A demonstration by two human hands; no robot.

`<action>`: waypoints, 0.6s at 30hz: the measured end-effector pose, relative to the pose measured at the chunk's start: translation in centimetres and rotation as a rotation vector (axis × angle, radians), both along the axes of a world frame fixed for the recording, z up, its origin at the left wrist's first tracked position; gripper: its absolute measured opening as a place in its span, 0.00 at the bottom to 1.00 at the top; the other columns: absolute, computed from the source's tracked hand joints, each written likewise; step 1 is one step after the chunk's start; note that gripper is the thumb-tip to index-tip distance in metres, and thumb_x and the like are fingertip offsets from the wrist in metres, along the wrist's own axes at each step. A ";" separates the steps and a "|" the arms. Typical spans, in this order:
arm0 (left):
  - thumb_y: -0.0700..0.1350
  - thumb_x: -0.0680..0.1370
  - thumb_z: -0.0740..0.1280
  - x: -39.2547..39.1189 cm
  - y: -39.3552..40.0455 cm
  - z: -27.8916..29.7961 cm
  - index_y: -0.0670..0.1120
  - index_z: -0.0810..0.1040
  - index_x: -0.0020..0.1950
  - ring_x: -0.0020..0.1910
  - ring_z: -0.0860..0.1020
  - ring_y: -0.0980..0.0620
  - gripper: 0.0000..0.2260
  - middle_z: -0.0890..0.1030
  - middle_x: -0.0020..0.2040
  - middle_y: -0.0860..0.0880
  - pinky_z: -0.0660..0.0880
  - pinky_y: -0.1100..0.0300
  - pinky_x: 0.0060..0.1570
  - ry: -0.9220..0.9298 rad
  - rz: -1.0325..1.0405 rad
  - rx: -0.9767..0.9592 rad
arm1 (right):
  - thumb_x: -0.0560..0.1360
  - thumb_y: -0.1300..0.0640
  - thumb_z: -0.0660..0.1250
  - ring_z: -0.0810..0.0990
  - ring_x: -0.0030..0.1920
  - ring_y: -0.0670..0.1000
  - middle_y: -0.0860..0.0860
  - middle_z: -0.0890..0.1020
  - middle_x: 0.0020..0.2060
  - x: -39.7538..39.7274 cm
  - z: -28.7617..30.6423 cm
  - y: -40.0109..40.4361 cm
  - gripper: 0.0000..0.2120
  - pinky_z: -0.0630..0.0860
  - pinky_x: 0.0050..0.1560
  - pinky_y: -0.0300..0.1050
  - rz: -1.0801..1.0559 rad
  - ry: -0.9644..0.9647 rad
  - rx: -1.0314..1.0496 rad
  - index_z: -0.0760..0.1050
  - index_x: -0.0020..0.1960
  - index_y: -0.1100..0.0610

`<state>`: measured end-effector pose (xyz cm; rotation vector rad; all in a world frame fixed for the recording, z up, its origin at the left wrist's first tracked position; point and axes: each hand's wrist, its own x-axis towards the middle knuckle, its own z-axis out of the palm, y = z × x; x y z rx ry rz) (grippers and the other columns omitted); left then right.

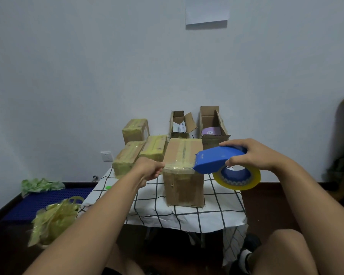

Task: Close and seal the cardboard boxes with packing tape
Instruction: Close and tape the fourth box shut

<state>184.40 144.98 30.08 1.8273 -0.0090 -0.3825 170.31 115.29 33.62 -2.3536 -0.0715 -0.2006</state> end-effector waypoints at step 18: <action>0.50 0.77 0.70 -0.6 0.7 0.0 0.44 0.72 0.50 0.28 0.71 0.51 0.12 0.74 0.35 0.44 0.70 0.61 0.30 0.083 -0.065 0.214 | 0.66 0.44 0.70 0.79 0.53 0.46 0.43 0.79 0.55 0.0 -1.8 -0.4 0.26 0.72 0.49 0.35 -0.013 0.029 0.068 0.75 0.64 0.40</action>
